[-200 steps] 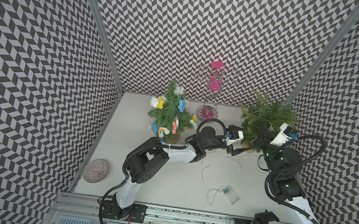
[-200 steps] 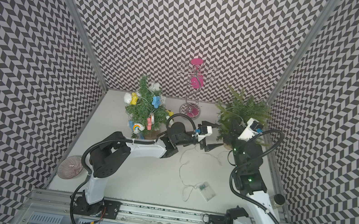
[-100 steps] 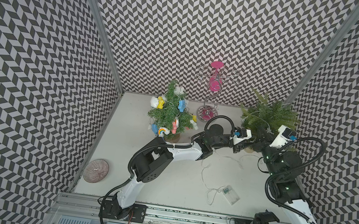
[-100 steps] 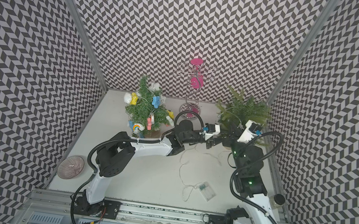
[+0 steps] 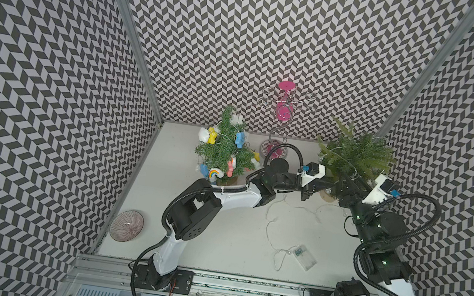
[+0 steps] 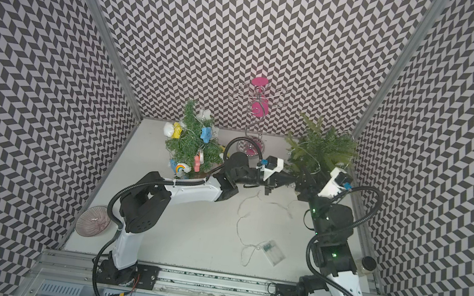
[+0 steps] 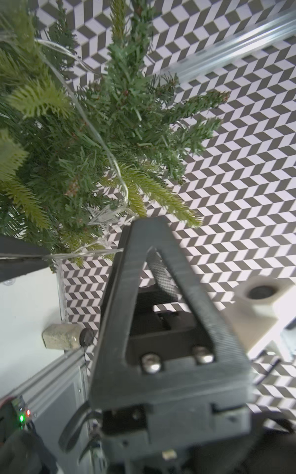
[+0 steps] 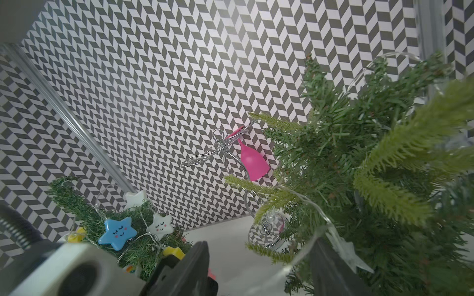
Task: Wrap string light around the christmas tree
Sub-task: Wrap the light string around the Christmas tree.
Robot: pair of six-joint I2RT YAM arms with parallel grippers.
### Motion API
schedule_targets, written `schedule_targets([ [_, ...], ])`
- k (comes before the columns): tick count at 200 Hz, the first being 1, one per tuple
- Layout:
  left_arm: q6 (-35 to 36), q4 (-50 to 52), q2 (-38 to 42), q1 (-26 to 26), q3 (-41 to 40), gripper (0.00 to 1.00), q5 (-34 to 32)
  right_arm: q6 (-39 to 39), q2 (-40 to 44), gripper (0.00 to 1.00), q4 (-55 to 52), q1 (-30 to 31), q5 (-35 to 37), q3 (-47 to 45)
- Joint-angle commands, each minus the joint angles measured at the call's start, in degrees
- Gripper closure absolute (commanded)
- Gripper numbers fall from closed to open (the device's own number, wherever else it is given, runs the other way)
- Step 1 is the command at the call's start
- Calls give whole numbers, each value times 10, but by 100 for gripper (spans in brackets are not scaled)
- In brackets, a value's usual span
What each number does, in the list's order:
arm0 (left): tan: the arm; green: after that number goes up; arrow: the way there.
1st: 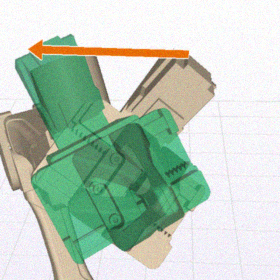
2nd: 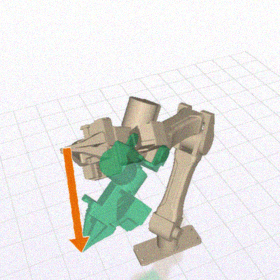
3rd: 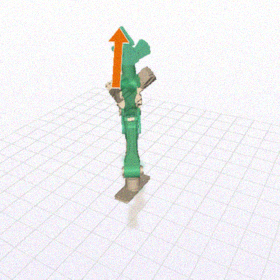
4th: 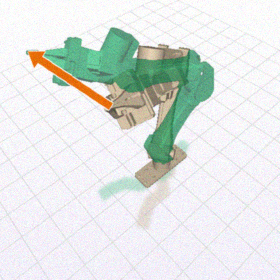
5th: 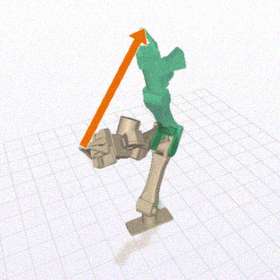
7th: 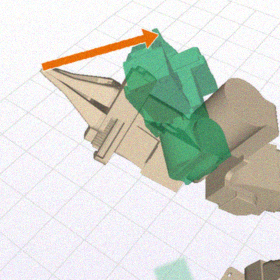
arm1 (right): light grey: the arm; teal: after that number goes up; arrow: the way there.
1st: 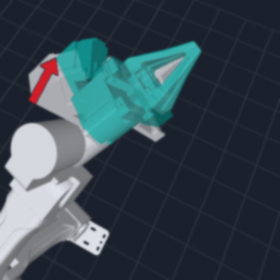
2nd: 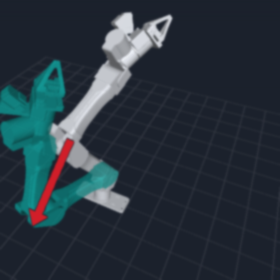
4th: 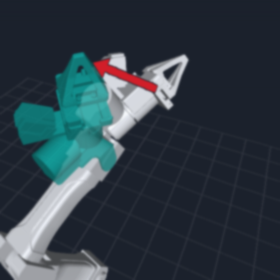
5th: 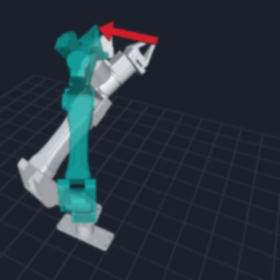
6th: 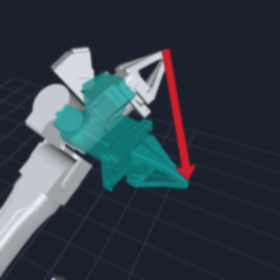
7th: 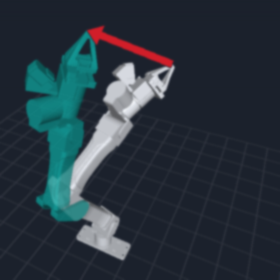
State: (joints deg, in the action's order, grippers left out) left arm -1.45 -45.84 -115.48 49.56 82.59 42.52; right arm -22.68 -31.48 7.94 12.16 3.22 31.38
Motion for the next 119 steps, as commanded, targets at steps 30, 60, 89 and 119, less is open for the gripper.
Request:
schedule_targets([
  [30,-175,-27,23,-31,49,100,146,-7,118,33,5,-2,25,-72],
  [60,-176,0,27,-24,74,100,139,15,76,37,42,-2,-16,-79],
  [89,-93,126,17,-13,141,100,125,33,52,38,34,-3,-8,-67],
  [119,82,318,5,-2,231,100,10,-3,98,40,-3,-2,97,-65],
])
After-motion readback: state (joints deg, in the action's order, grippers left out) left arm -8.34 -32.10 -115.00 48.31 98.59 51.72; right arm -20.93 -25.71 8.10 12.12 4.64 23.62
